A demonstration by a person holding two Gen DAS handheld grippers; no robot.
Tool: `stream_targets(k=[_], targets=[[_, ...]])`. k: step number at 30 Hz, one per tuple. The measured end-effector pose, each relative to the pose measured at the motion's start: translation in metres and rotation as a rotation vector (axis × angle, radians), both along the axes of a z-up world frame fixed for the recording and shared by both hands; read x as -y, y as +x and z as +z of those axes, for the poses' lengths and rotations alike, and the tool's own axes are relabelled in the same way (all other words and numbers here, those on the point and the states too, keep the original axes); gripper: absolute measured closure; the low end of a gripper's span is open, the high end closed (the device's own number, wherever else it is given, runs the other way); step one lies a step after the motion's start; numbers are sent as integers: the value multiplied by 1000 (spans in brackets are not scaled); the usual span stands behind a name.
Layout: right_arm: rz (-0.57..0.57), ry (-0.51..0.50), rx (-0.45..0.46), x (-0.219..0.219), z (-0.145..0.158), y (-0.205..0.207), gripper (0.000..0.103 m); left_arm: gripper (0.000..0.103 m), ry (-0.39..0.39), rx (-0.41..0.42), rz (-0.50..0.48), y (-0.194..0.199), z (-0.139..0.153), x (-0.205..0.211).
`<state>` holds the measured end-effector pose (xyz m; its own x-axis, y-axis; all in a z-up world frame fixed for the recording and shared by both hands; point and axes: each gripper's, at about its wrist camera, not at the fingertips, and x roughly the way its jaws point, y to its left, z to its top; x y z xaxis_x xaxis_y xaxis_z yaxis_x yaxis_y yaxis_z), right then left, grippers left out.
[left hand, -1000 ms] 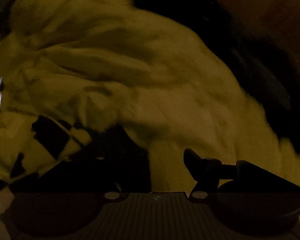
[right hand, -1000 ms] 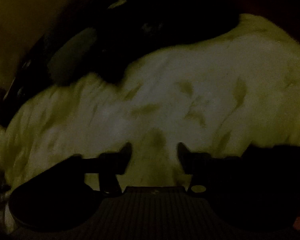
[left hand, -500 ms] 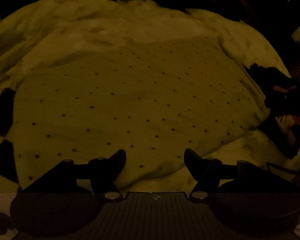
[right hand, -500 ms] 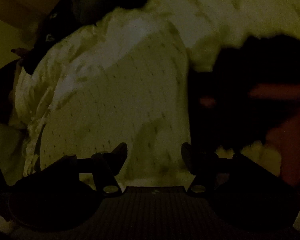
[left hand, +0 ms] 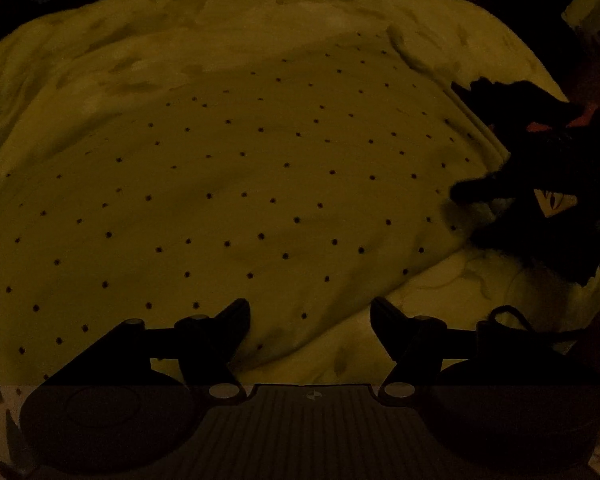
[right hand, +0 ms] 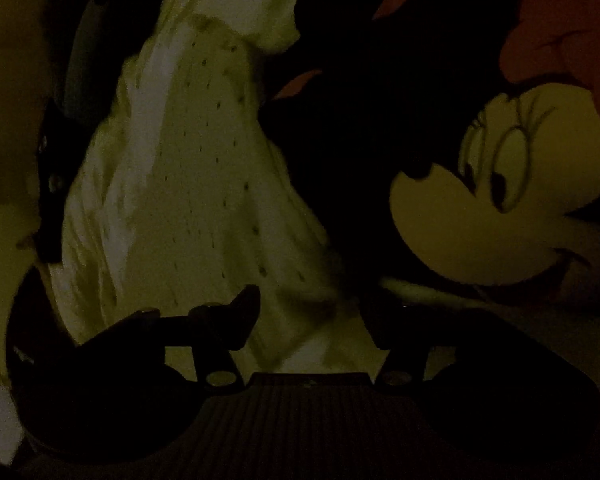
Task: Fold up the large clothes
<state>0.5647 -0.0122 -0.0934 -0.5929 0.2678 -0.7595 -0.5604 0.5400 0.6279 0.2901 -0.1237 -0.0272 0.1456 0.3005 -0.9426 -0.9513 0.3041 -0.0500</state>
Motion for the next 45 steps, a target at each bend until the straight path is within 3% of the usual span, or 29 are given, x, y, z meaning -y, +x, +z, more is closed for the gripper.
stream_targets(k=[2, 3, 5, 11, 17, 21, 22, 23, 24, 25, 27, 29, 32, 36, 38, 39, 41, 45], targets=[[-20, 10, 3, -6, -5, -1, 58, 0, 0, -11, -15, 5, -3, -2], [-28, 10, 1, -9, -7, -1, 74, 0, 4, -19, -28, 8, -4, -3], [-45, 26, -35, -11, -6, 0, 95, 0, 30, -43, -75, 18, -4, -3], [58, 180, 15, -18, 37, 0, 97, 0, 167, -42, -338, 70, 7, 8], [72, 98, -81, -30, 42, 7, 97, 0, 296, -186, -483, 133, -14, -2], [70, 75, -155, -38, 47, 8, 98, 0, 367, -210, -584, 158, -20, -6], [68, 65, -162, -39, 47, 9, 98, 7, 383, -222, -592, 161, -20, -7], [64, 56, -170, -41, 47, 11, 96, 36, 378, -244, -578, 162, -22, -11], [58, 50, -170, -43, 47, 13, 91, 51, 368, -246, -546, 160, -22, -16], [50, 41, -164, -45, 46, 17, 86, 57, 356, -218, -503, 155, -19, -22], [18, 25, -152, -47, 43, 27, 44, 60, 344, -138, -408, 140, -8, -31], [-46, 7, -178, -49, 35, 35, 30, 61, 355, -93, -341, 127, 5, -35], [-114, -66, -253, -56, 12, 36, 22, 62, 376, -42, -292, 113, 20, -33], [-234, -144, -242, -71, -14, 29, 22, 63, 366, -12, -272, 117, 25, -29], [-298, -129, -270, -83, -21, 26, 23, 64, 355, 14, -233, 113, 25, -32], [-304, -128, -272, -90, -22, 24, 43, 64, 348, 32, -210, 109, 25, -34], [-262, -74, -240, -107, -17, 19, 93, 64, 342, 73, -168, 101, 28, -33], [41, 85, -42, -144, 32, -16, 95, 64, 360, 161, -66, 71, 40, -28]])
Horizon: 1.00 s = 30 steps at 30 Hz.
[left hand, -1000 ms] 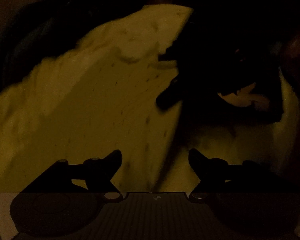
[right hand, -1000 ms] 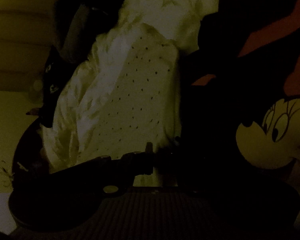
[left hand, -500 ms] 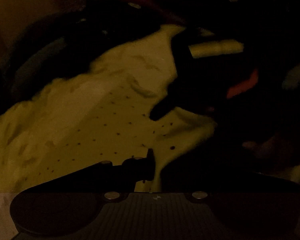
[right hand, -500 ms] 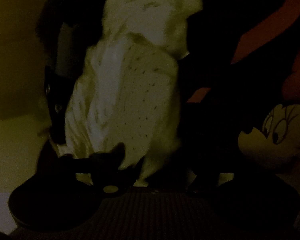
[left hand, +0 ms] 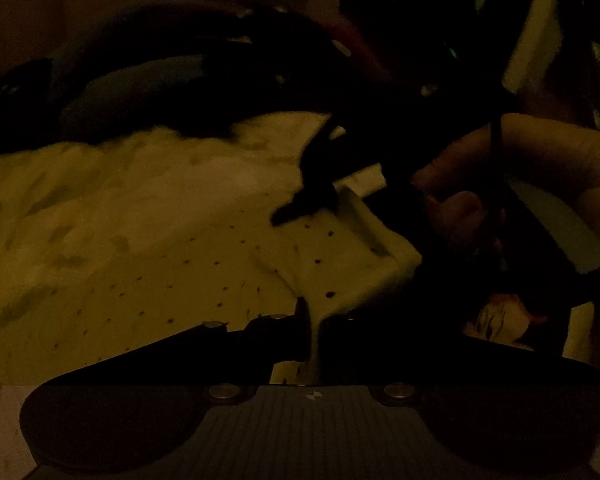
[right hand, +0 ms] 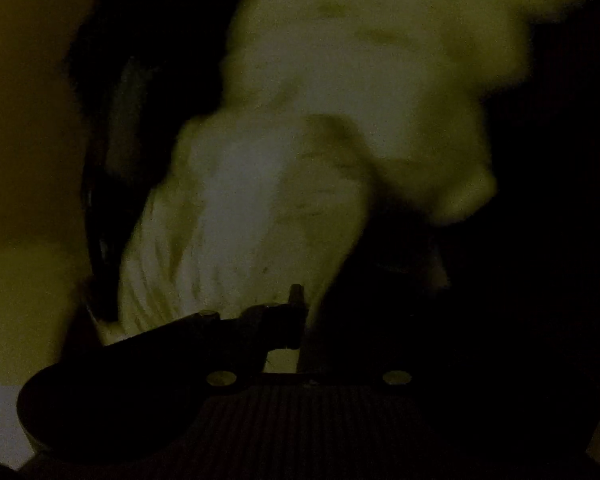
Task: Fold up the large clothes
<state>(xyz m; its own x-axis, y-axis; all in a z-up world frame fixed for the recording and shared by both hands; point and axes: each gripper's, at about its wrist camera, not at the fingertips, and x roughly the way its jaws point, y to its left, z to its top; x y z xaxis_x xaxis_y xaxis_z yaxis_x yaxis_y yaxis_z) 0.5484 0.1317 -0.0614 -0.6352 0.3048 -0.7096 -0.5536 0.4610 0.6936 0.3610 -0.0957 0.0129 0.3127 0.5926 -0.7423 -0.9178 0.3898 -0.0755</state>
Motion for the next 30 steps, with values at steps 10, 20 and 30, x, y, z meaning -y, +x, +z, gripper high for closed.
stream_targets(k=[10, 20, 30], targets=[[612, 339, 75, -23, 79, -239, 95, 65, -31, 230, 562, -163, 21, 59], [796, 266, 105, 56, 49, -375, 34, 64, -222, 339, 984, -265, -33, 139], [590, 276, 123, 25, 69, -261, 26, 0, -228, 460, 855, -268, -30, 140]])
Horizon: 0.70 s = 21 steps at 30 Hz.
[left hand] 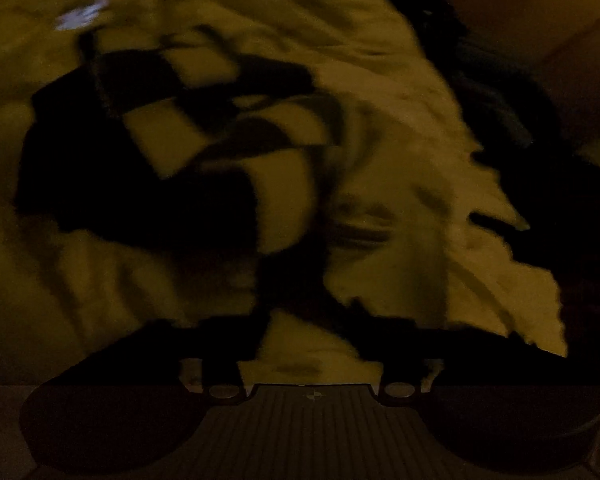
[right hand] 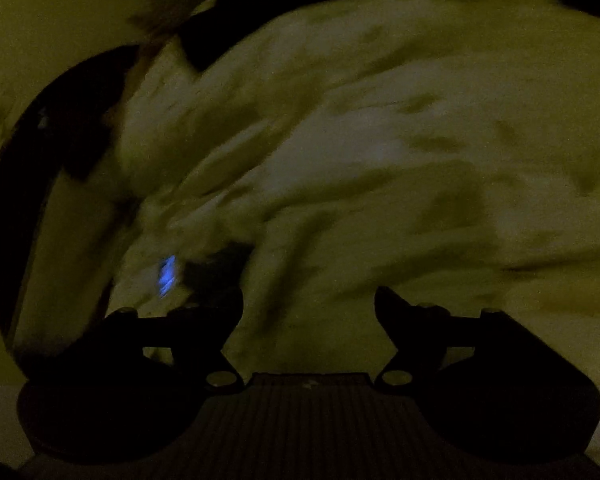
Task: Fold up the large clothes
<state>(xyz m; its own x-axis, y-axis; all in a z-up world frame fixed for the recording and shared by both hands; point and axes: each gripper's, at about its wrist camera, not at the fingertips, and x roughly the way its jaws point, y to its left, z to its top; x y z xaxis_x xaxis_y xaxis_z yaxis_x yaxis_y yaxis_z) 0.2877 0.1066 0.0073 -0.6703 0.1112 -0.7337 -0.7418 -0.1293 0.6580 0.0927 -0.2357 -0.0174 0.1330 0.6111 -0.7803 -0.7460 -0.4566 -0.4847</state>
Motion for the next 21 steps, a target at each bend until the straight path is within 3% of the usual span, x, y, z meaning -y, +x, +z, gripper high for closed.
stream_targets(k=[3, 7, 13, 18, 19, 20, 21], targets=[[-100, -93, 26, -8, -25, 44, 26, 0, 22, 16, -29, 13, -4, -5], [-200, -226, -9, 1, -62, 88, 25, 0, -38, 106, 28, 16, -29, -20], [-217, -288, -92, 19, -102, 79, 26, 0, -62, 144, 191, 8, -54, -29], [-243, -265, -153, 16, -123, 55, 33, 0, 29, 143, 205, 17, -49, -48], [-244, -276, -165, 16, -125, 48, 34, 17, 36, 152, 193, 18, -51, -54], [-231, -286, -166, 17, -127, 42, 50, 37, 21, 160, 182, 19, -54, -61], [-209, -293, -146, 18, -127, 37, 73, 37, 0, 168, 175, 19, -55, -68]])
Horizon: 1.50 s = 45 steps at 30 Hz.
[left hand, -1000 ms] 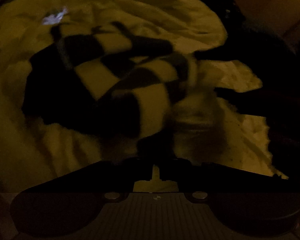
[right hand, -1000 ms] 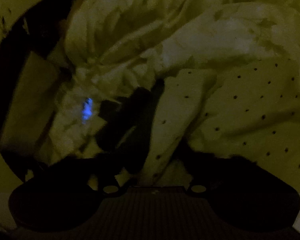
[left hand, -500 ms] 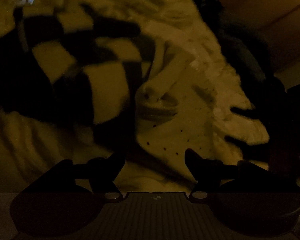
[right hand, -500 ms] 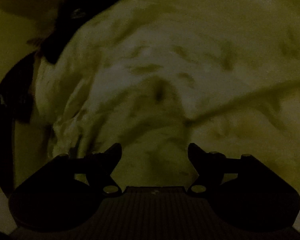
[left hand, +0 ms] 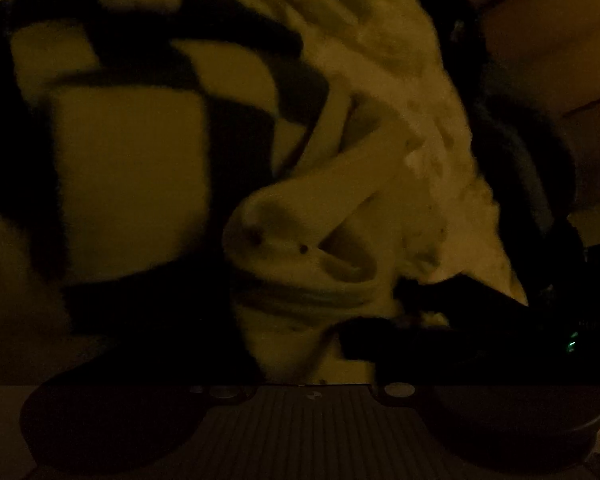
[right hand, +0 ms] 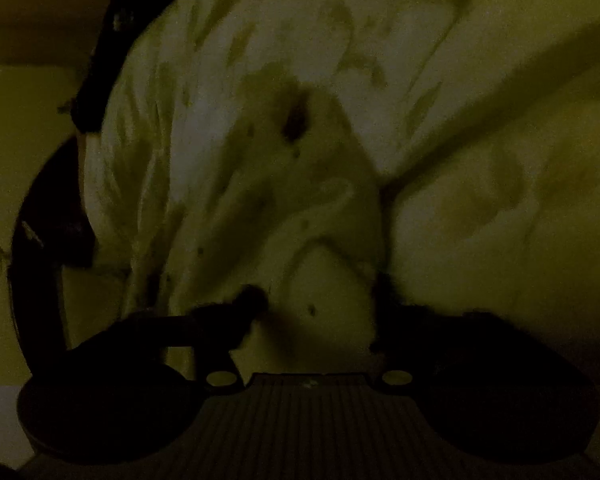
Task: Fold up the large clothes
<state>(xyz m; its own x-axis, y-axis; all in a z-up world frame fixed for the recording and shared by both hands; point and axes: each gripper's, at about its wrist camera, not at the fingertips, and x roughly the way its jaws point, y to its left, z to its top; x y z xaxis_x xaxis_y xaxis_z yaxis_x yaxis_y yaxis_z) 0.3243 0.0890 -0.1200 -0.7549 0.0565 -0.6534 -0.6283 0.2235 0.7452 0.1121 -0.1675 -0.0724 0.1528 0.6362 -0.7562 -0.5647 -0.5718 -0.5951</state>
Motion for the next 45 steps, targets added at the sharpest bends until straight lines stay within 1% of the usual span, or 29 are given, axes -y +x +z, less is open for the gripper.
stream_targets(k=[2, 5, 7, 9, 12, 14, 16, 18, 20, 22, 23, 24, 25, 26, 27, 28, 30, 31, 32, 33, 34, 35, 37, 40, 41, 42, 43, 44, 45], targets=[[15, 14, 53, 4, 10, -2, 82, 40, 26, 9, -2, 4, 8, -3], [-74, 41, 6, 11, 39, 21, 85, 43, 76, 10, -45, 14, 36, -3], [-125, 63, -27, 11, 65, 45, 85, 43, 104, 51, -72, 23, 55, -8], [-157, 92, -31, 8, 94, 73, 85, 43, 142, 90, -120, 40, 75, -21], [-249, 136, -30, 2, 140, 127, 86, 43, 222, 139, -239, 78, 105, -55], [-314, 177, 5, -2, 171, 175, 86, 43, 284, 181, -341, 113, 125, -78], [-389, 228, 31, -1, 204, 223, 86, 43, 331, 210, -437, 147, 137, -93], [-438, 285, 71, 5, 229, 264, 86, 43, 344, 252, -526, 185, 141, -103], [-484, 320, 125, 17, 249, 305, 85, 44, 329, 270, -595, 219, 136, -106], [-503, 336, 157, 31, 252, 333, 85, 47, 277, 263, -655, 247, 116, -104], [-514, 336, 182, 39, 245, 345, 85, 48, 221, 253, -693, 262, 98, -103], [-514, 330, 218, 48, 235, 355, 85, 48, 137, 247, -734, 274, 75, -104], [-511, 299, 272, 58, 220, 362, 85, 47, 2, 240, -783, 288, 45, -104], [-514, 237, 327, 65, 201, 367, 85, 45, -97, 224, -807, 296, 24, -106], [-513, 179, 367, 74, 180, 371, 85, 46, -176, 214, -827, 302, 2, -104], [-516, 118, 406, 87, 151, 375, 85, 47, -215, 197, -839, 306, -13, -101], [-561, 35, 439, 108, 113, 379, 84, 47, -222, 133, -888, 309, -27, -97], [-606, 30, 415, 119, 101, 383, 84, 32, -226, 114, -916, 308, -29, -97], [-670, 35, 378, 129, 93, 386, 84, 20, -235, 90, -927, 305, -29, -97], [-708, 37, 359, 133, 92, 388, 84, 18, -237, 66, -927, 304, -24, -98], [-720, 42, 349, 135, 92, 390, 84, 4, -231, 39, -932, 301, -21, -98], [-699, 53, 356, 132, 92, 392, 83, 0, -223, 6, -945, 298, -16, -97], [-630, 77, 397, 126, 99, 392, 81, 0, -229, -107, -965, 296, -3, -100], [-559, 98, 461, 117, 116, 384, 71, 0, -225, -282, -1014, 297, 17, -109], [-543, 112, 484, 115, 124, 380, 64, 0, -216, -347, -1049, 302, 28, -110], [-523, 127, 506, 117, 133, 375, 53, 0, -197, -407, -1088, 305, 39, -113], [-496, 136, 532, 115, 142, 372, 45, 0, -174, -455, -1129, 309, 47, -114], [-466, 144, 564, 112, 144, 363, 35, 0, -149, -500, -1177, 313, 55, -111], [-427, 159, 601, 112, 153, 360, 34, 0, -138, -525, -1210, 311, 62, -104]])
